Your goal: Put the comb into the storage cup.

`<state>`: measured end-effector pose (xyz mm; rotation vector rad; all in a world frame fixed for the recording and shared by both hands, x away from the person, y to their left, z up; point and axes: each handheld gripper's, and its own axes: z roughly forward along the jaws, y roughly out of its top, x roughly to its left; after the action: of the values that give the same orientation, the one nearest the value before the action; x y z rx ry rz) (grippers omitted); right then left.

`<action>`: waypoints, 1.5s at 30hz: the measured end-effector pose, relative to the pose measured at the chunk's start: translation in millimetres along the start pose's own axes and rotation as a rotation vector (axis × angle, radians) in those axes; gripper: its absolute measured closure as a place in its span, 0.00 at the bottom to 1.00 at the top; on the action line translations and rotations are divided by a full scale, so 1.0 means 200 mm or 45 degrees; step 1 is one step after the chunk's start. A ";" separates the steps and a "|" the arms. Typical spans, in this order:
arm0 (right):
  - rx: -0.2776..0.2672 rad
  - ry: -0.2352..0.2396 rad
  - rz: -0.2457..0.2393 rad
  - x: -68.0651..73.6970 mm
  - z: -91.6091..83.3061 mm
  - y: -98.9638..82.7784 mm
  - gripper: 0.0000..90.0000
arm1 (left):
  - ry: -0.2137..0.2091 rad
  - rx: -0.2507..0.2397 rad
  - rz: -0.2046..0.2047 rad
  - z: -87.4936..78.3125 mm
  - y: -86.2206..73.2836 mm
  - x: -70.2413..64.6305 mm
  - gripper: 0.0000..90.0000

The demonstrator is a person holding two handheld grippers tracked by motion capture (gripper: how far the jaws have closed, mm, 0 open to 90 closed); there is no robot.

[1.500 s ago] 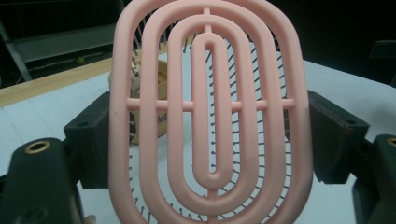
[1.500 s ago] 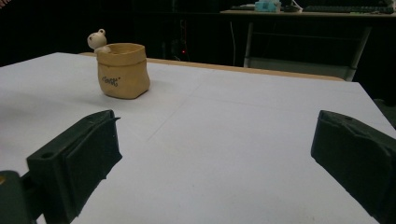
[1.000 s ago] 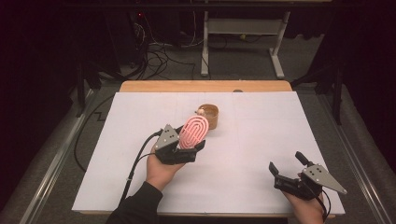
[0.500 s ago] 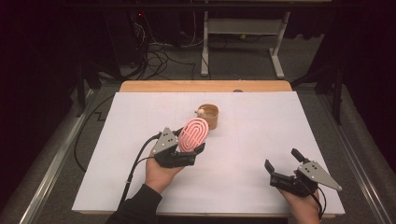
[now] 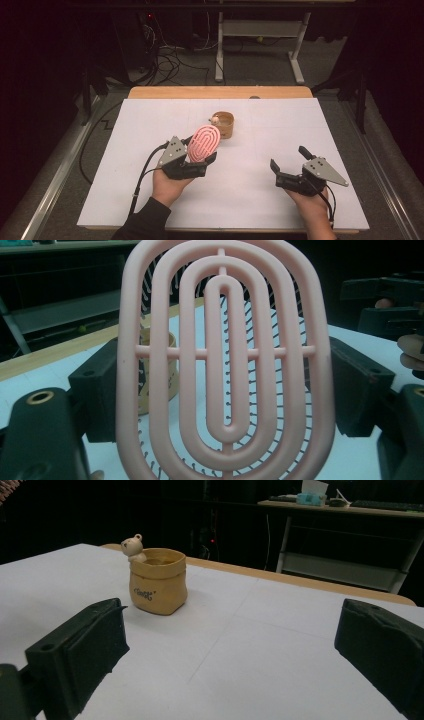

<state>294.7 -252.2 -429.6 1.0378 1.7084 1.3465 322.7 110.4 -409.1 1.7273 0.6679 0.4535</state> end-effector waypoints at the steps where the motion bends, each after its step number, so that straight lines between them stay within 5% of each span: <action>1: 0.002 0.005 -0.005 0.01 0.02 0.01 0.01 | 0.001 0.000 0.000 0.00 0.00 0.00 0.20; 19: 0.060 0.079 -0.026 0.12 0.21 0.00 0.00 | 0.008 -0.015 0.004 -0.02 0.00 0.00 0.21; 31: 0.112 0.075 -0.039 0.11 0.18 -0.06 0.00 | 0.001 -0.005 0.020 -0.01 0.00 -0.03 0.20; 45: 0.081 0.142 -0.010 0.15 0.14 -0.02 0.00 | 0.000 -0.001 0.053 -0.01 -0.01 -0.05 0.20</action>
<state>305.6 -214.8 -440.7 1.0069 1.8457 1.3760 313.6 105.3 -411.0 1.7433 0.6326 0.4827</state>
